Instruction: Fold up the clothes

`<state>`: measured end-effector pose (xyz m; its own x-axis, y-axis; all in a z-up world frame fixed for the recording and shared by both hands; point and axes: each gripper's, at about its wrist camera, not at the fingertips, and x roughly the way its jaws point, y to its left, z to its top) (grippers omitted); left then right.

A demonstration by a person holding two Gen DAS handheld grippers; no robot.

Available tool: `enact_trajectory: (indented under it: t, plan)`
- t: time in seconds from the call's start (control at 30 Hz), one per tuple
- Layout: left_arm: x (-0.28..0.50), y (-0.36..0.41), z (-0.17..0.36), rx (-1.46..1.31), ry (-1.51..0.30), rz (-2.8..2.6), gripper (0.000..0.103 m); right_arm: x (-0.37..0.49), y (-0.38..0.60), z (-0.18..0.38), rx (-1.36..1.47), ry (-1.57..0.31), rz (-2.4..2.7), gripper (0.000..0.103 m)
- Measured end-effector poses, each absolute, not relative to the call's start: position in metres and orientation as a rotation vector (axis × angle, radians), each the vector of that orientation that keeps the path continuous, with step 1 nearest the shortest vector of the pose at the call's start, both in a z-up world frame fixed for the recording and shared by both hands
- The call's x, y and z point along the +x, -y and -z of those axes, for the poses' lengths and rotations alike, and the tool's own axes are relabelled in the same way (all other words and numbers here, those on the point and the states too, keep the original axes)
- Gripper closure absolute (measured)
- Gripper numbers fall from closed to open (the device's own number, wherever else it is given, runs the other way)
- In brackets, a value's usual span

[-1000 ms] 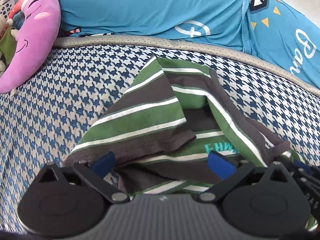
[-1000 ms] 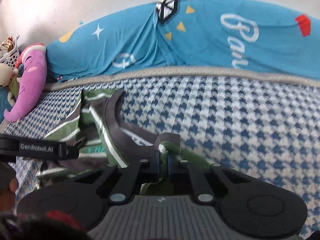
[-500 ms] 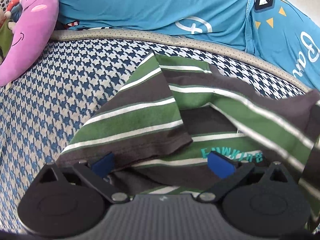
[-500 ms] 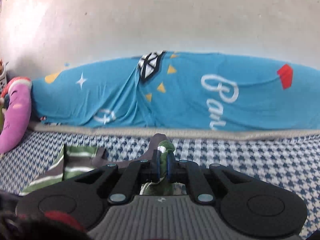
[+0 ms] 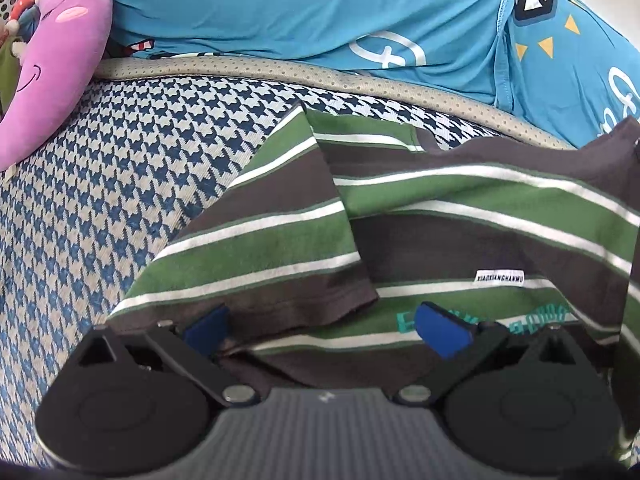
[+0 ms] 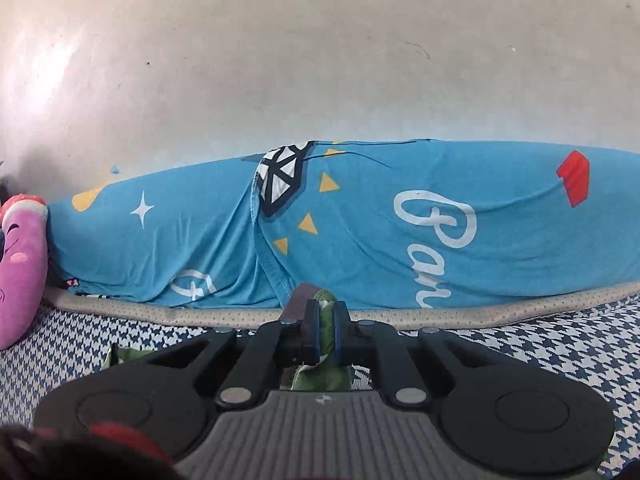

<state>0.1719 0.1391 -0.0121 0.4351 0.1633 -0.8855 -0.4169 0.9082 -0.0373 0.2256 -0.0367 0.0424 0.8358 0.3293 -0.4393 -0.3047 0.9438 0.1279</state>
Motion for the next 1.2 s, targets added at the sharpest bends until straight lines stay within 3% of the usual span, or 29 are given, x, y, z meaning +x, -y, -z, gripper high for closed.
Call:
enact_trajectory:
  t: [0.47,0.6,1.2]
  plan:
    - [0.178,-0.135,0.018,-0.249,-1.071,-0.375,0.0,0.26,0.054,-0.032,0.19,-0.526,-0.271,0.094]
    - [0.178,-0.134,0.019,-0.245,-1.073,-0.374,0.0,0.269,0.068,-0.027,0.273,-0.582,-0.22,0.087]
    - [0.172,-0.132,0.009,-0.271,-1.038,-0.352,0.0,0.208,0.066,-0.052,0.161,-0.614,-0.299,0.081]
